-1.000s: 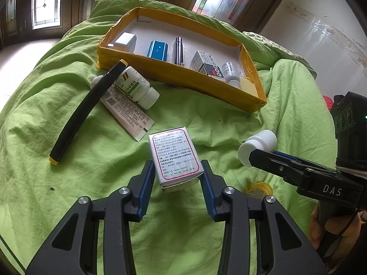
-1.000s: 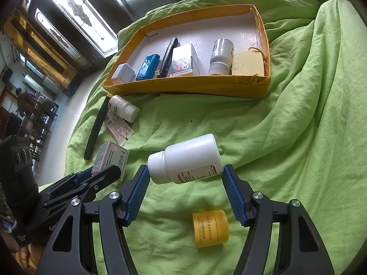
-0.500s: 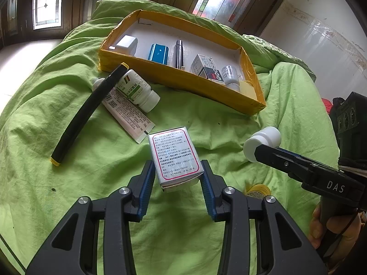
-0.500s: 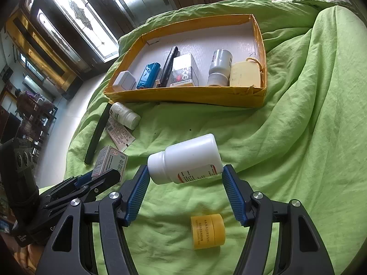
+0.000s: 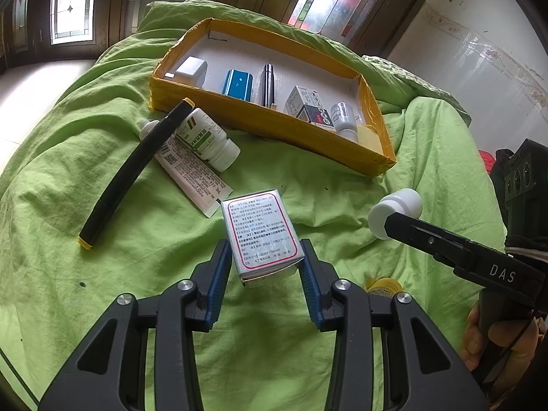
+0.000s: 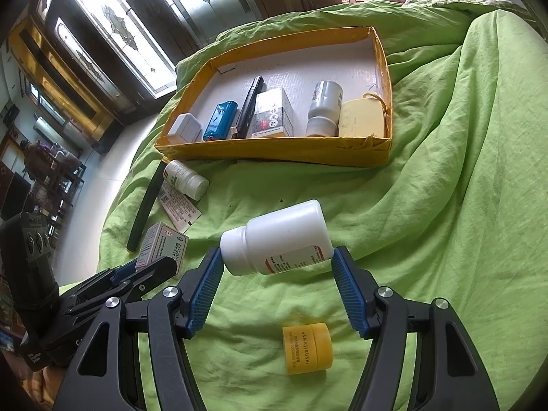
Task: Organize rigid objects
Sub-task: 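Grasp the white pill bottle lying on its side with the right tool while the left tool holds the box, then carry the pill bottle and medicine box over the tray with both tools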
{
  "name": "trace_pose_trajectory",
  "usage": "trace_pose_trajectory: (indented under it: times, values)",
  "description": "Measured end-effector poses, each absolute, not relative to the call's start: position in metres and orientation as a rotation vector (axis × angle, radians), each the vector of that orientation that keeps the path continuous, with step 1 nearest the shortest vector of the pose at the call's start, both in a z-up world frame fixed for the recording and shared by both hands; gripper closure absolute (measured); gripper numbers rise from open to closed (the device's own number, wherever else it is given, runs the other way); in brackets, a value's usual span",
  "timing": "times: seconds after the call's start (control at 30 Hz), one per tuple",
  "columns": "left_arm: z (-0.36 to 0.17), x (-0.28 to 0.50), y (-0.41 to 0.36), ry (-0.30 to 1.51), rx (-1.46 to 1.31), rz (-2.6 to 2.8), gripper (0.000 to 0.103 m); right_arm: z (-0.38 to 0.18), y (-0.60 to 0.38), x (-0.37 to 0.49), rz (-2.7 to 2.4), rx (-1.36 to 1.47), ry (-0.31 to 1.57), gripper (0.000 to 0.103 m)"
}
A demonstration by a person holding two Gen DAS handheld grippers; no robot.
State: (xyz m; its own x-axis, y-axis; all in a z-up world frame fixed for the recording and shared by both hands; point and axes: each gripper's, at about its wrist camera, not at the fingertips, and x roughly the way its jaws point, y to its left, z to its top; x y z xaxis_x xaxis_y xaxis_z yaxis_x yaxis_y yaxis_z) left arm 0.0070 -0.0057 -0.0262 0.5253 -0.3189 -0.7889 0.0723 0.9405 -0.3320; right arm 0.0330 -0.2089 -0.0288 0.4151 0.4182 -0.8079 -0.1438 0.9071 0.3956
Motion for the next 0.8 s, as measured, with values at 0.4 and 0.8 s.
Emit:
trace_pose_trajectory:
  times: [0.4, 0.8]
  values:
    - [-0.008, 0.013, -0.006, 0.968, -0.312, -0.255, 0.066, -0.009, -0.214, 0.036, 0.353, 0.287, 1.034, 0.043]
    - [0.012, 0.048, -0.010, 0.918, -0.321, -0.274, 0.066, 0.008, -0.226, 0.057, 0.312, 0.337, 0.994, 0.043]
